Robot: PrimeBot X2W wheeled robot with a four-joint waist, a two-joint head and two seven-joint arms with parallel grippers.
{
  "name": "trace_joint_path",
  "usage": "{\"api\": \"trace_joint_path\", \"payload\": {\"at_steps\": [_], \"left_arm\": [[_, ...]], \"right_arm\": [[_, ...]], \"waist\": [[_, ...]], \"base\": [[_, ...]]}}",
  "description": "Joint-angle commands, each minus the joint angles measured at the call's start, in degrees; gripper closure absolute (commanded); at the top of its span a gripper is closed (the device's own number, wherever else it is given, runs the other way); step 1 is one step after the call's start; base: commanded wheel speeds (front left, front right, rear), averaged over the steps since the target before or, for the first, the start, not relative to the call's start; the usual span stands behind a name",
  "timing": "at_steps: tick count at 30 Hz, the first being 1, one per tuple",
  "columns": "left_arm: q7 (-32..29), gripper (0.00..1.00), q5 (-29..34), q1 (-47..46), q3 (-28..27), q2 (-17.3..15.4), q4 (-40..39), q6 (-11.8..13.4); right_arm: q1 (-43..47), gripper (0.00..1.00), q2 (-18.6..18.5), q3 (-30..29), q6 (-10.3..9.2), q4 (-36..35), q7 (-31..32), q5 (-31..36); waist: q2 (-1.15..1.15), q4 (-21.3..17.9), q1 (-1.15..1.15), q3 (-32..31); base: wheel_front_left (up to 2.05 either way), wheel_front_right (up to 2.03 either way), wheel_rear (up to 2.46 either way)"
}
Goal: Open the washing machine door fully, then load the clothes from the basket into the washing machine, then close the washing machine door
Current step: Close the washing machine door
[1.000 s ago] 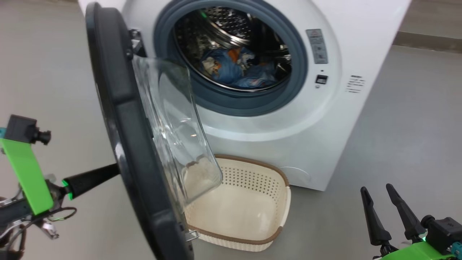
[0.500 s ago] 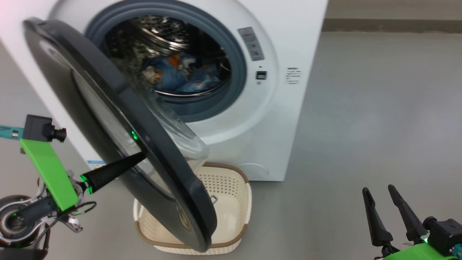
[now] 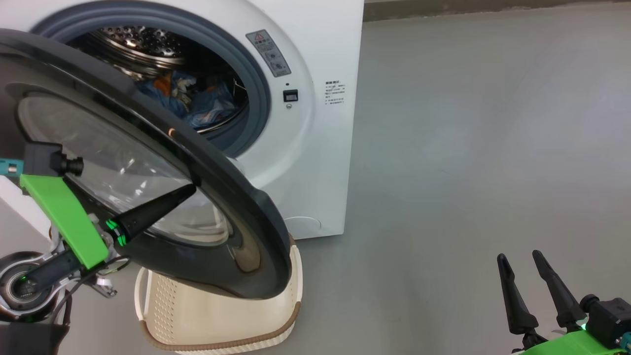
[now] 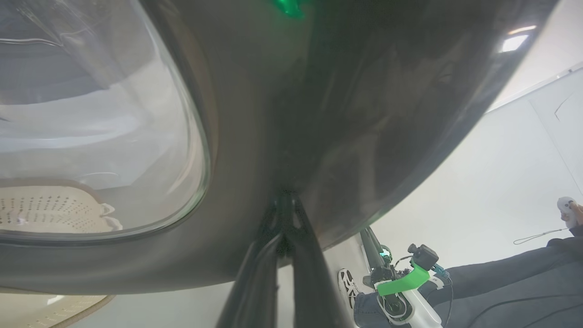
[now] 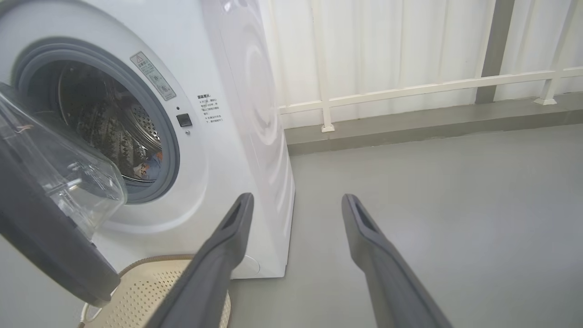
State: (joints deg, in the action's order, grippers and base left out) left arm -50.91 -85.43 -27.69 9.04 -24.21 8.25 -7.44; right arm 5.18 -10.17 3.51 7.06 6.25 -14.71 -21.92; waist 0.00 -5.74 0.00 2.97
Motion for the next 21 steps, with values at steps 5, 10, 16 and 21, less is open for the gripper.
{"api": "trace_joint_path", "payload": {"at_steps": [5,10,16,21], "left_arm": [[1.34,1.00,1.01,-0.38,-2.11,-2.68,-1.79,-0.04],[2.56,1.00,1.33,2.52,-1.97,-3.14,-2.66,-0.04],[6.49,1.00,2.79,8.06,-2.21,-3.94,-4.03,-0.04],[11.79,0.83,3.42,13.70,-3.12,-3.96,-4.36,-0.04]], "right_arm": [[-2.18,0.00,-0.63,0.86,0.43,-1.36,-0.29,0.26],[-2.19,0.00,-0.84,1.04,0.43,-1.23,-0.29,0.22],[-2.26,0.00,-1.03,1.08,0.43,-1.15,-0.29,0.14],[-2.08,0.00,-1.12,1.10,0.43,-1.25,-0.29,0.15]], "waist": [[0.00,1.15,0.00,-0.28],[0.00,2.20,0.00,-0.73],[0.00,3.24,0.00,-1.12],[0.00,3.46,0.00,-1.31]], "base": [[0.00,0.00,0.00],[0.00,0.00,0.00],[0.00,0.00,0.00],[0.00,0.00,0.00]]}}
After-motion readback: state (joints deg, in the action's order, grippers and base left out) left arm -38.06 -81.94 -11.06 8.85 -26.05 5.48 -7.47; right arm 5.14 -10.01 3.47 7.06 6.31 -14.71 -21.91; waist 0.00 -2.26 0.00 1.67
